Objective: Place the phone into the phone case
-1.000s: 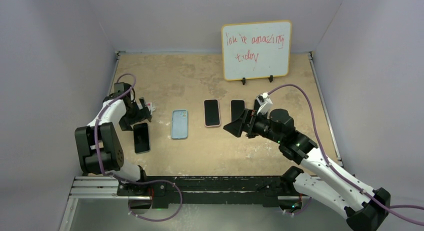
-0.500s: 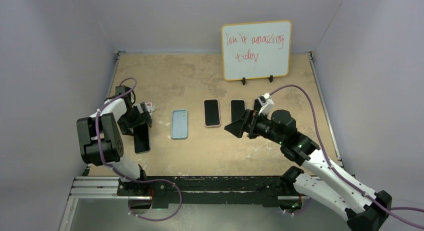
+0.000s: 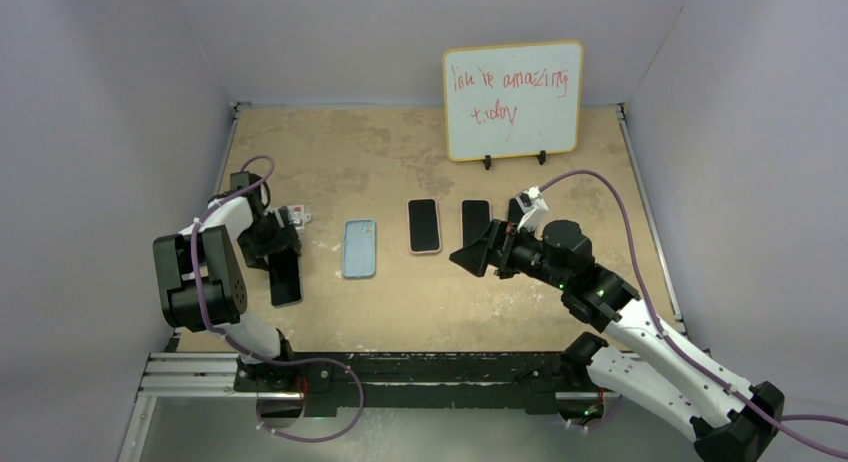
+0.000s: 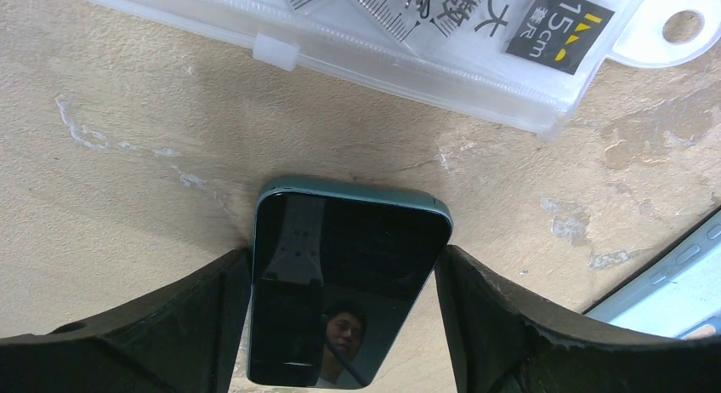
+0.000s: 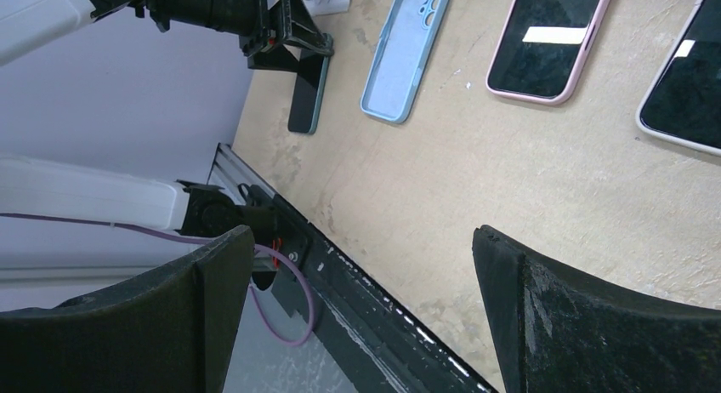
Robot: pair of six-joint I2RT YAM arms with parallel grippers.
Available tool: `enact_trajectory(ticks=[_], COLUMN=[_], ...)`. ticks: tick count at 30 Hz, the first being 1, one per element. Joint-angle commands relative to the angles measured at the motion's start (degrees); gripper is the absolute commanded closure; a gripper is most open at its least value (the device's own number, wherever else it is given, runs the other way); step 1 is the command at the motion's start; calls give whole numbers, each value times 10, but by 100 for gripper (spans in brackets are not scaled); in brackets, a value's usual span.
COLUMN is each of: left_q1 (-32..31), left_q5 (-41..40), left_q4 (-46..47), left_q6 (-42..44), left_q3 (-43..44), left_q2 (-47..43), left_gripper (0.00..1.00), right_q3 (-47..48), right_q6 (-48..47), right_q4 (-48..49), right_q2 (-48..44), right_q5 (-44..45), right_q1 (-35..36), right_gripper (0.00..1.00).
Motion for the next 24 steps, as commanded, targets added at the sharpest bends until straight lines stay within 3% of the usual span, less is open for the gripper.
enact_trajectory(ticks=[1,19,24], left_q1=[-10,-28,-38], left_q5=[66,172,202], left_q4=[23,54,62], left_q6=[-2,-20,-26], left_q3=[-13,-37,-45], left_q2=[18,17,22], left_gripper=[38,47,50], right_q3=[-4,8,-7], right_q6=[-3,19,32], right_q4=[15,-4,74], right_q2=[6,53,74], right_q5=[4,5,-26], right_q1=[2,3,3], right_gripper=[1,1,5])
